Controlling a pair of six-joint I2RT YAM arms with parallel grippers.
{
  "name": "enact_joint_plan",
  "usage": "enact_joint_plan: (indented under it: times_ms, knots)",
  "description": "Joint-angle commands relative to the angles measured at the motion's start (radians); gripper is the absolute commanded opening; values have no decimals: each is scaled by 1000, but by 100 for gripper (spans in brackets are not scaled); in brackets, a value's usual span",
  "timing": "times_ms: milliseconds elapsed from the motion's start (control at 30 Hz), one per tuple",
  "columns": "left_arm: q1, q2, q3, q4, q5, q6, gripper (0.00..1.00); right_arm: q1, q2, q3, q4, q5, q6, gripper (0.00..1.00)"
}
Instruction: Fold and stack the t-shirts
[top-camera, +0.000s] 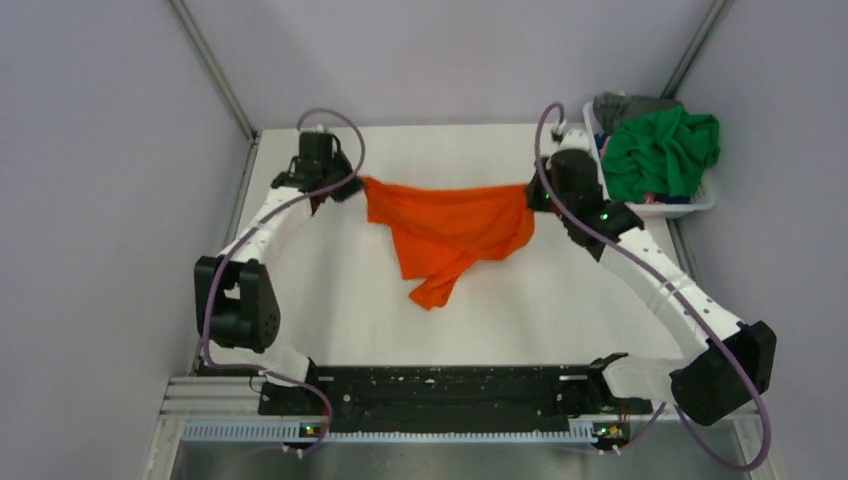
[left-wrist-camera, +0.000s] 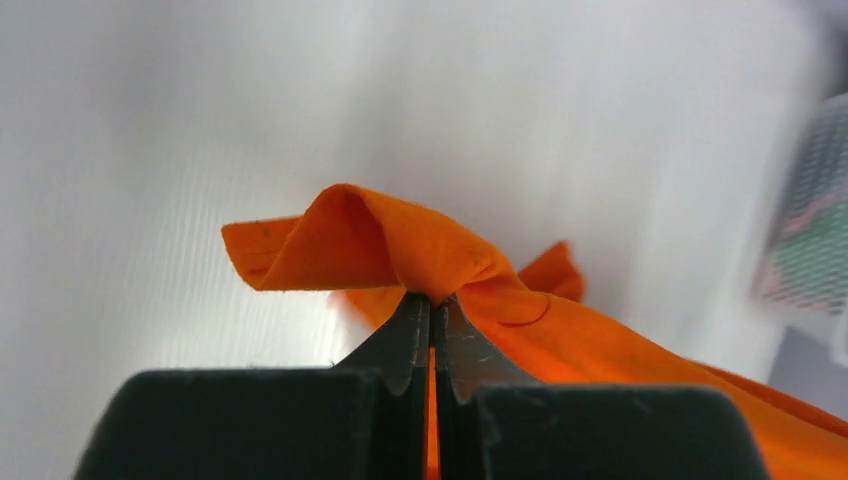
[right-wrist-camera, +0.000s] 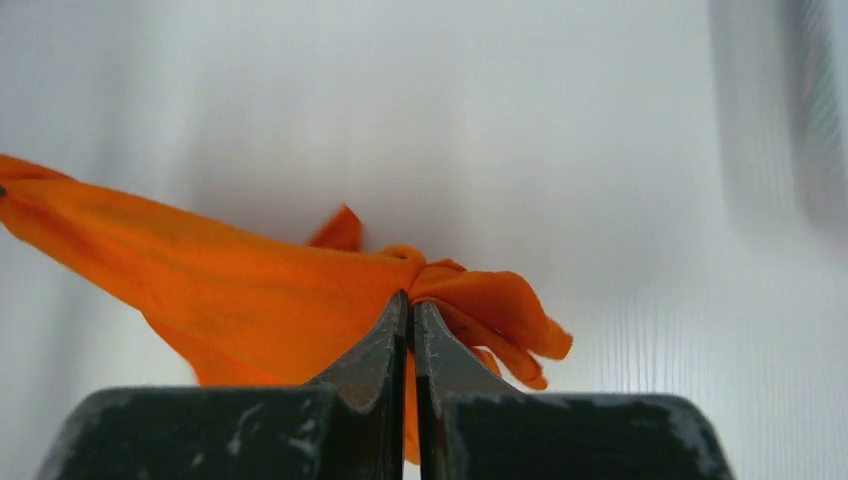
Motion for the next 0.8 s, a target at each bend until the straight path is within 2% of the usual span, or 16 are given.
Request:
enact_joint_plan:
  times_ms: [0,100,167,200,267,400,500,633,767]
  knots:
    - [5,-238,384,-17,-170,139,0,-90,17,401,111,-43,-85,0]
    - [8,-212,754,-141,-178,194,0,-93,91,654,87,-52,-168,0]
    - [8,-190,907,-201,-157,212,0,-92,117,767,51,-45,-194,0]
    - [8,-193,938,-215,-153,218,0,-92,116,789,40,-38,-202,0]
    - [8,-234,897,-210,-166,225,0,-93,87,765,32,-31,-211,0]
    - [8,-413,561,-102,-197,235,0,-93,-34,549,22,-98,-163,0]
    - [8,-559,252,-29,-201,210,0,-93,-156,320,-19,-226,-71,0]
    - [8,-732,-127,-35,-231,93,0,-92,-271,-27,-36,-384,94,3]
    - [8,-819,-466,-74,-235,-20,0,-91,-272,-240,-80,-461,135,11]
